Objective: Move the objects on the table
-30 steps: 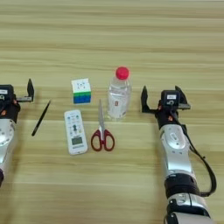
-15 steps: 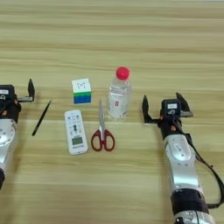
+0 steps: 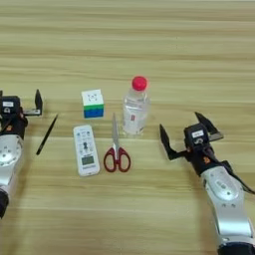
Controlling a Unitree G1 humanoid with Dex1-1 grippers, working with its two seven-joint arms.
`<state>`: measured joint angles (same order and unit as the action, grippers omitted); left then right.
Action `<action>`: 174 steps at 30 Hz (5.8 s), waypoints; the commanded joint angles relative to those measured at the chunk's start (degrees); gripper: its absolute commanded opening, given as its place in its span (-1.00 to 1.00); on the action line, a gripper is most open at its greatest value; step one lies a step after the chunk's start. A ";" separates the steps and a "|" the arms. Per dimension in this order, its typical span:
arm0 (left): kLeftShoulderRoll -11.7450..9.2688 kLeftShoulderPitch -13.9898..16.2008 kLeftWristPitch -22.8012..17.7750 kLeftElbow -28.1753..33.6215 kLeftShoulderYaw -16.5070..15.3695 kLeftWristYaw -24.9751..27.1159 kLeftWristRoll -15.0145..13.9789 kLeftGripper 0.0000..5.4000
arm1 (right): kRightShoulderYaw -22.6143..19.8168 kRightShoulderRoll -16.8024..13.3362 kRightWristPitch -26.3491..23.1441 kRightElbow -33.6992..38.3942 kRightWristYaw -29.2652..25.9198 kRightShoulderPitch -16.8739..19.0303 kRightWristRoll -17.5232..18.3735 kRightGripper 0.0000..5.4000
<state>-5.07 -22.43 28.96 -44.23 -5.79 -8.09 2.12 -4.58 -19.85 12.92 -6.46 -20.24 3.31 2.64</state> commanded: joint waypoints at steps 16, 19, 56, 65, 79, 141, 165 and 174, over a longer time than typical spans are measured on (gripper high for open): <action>-0.20 -1.74 -0.44 -2.00 0.10 0.00 0.25 1.00 | 4.54 -0.57 -12.12 12.95 -11.14 1.57 9.26 1.00; -0.23 -1.76 -0.39 -2.15 0.08 0.04 0.24 1.00 | 4.09 0.34 -12.59 11.82 -10.27 -0.30 9.59 1.00; -0.25 -2.76 0.25 -4.28 0.04 -0.18 0.31 1.00 | 6.96 6.20 -7.93 -6.30 -8.26 -17.32 5.63 1.00; -0.10 -2.66 0.26 -4.15 0.09 -0.28 0.33 1.00 | 7.29 7.28 -5.84 -12.30 -8.00 -20.99 4.21 1.00; 0.03 -2.53 0.21 -3.91 0.14 -0.41 0.37 1.00 | 7.02 8.08 -3.18 -16.36 -6.81 -22.48 3.25 0.74; 0.04 -3.34 0.46 -5.07 0.34 -0.79 0.34 1.00 | -4.38 -0.16 1.73 -22.10 3.15 -16.67 2.17 0.18; 0.06 -3.37 0.48 -5.00 0.37 -0.77 0.34 1.00 | -3.93 -0.15 1.75 -21.77 2.95 -16.38 2.81 0.99; 0.26 -3.38 0.47 -4.90 0.45 -0.98 0.42 1.00 | -3.67 -0.95 -2.05 -15.76 0.91 -11.79 3.69 0.99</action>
<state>-5.14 -25.20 29.45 -49.05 -5.48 -8.57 2.10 -8.37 -19.84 12.97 -24.98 -18.29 -10.59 6.00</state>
